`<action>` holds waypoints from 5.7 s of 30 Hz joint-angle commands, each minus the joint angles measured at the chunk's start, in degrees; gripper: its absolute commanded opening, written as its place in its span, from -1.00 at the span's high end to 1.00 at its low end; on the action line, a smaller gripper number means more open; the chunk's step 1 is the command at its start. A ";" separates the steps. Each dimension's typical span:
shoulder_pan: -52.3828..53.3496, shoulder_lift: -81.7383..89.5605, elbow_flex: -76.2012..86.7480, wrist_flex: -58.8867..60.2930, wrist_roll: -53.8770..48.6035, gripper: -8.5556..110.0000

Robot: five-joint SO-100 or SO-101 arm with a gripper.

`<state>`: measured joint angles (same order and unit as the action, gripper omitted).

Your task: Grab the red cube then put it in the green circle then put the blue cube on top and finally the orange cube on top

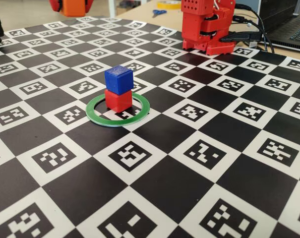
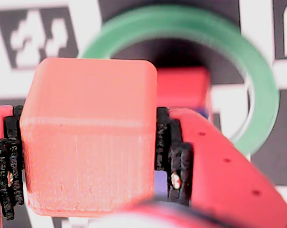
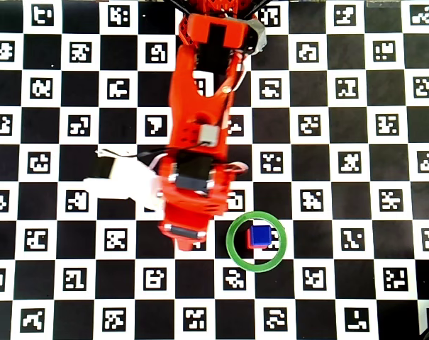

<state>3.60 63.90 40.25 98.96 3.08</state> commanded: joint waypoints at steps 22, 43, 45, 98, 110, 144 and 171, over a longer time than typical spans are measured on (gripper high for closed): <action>-13.36 -0.09 -4.48 -0.18 5.10 0.72; -12.48 -1.85 7.56 -8.61 4.39 0.72; -12.22 -1.93 8.79 -9.67 4.22 0.72; -13.18 14.94 15.03 -7.38 4.75 0.02; -12.30 40.69 40.25 -13.36 -8.35 0.28; 3.16 106.52 113.47 -35.07 -59.15 0.95; 1.76 128.50 142.21 -22.15 -84.20 0.94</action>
<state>5.98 189.58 178.42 75.23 -78.05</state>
